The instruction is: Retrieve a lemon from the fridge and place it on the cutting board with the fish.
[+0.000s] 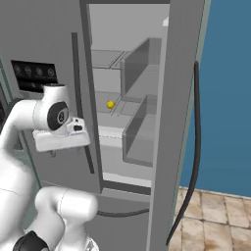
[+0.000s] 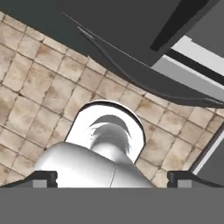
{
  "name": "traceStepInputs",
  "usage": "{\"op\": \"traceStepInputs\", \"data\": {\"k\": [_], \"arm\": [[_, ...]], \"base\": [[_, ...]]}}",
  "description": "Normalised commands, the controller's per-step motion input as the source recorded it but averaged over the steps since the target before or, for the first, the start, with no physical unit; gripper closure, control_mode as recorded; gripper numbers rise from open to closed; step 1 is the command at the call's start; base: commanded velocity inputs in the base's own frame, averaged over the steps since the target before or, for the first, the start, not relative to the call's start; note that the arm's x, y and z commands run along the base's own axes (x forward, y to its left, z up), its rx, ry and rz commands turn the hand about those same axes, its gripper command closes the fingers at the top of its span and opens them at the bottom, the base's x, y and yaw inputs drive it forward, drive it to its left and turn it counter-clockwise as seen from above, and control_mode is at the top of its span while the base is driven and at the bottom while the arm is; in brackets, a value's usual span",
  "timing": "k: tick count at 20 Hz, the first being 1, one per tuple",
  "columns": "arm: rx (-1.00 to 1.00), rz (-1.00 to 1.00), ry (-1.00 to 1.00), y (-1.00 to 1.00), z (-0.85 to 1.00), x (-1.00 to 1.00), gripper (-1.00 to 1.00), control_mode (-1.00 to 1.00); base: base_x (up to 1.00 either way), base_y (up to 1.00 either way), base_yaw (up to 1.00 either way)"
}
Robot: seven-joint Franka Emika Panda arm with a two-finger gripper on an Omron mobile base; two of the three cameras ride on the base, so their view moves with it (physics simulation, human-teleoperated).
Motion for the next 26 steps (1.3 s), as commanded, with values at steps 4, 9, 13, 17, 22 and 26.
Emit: {"op": "traceStepInputs", "data": {"k": [4,9,13,17,22,26], "arm": [[0.0,-0.58,-0.64,0.01,0.0,-0.04,-1.0,-1.0],[0.04,-0.68,-0.45,0.0,0.21,0.08,-1.0,-1.0],[0.07,-0.19,-0.04,-0.01,0.0,0.13,-1.0,-1.0],[0.0,0.08,0.0,0.0,0.01,0.29,-1.0,-1.0],[0.0,0.12,0.0,-0.04,0.0,0.44,-1.0,-1.0],[0.0,0.08,-0.06,0.0,0.01,0.56,-1.0,-1.0]], "base": [[0.0,0.0,0.0],[0.0,0.0,0.0],[0.0,0.0,0.0],[0.0,0.0,0.0],[0.0,0.0,0.0],[0.0,0.0,0.0]]}}
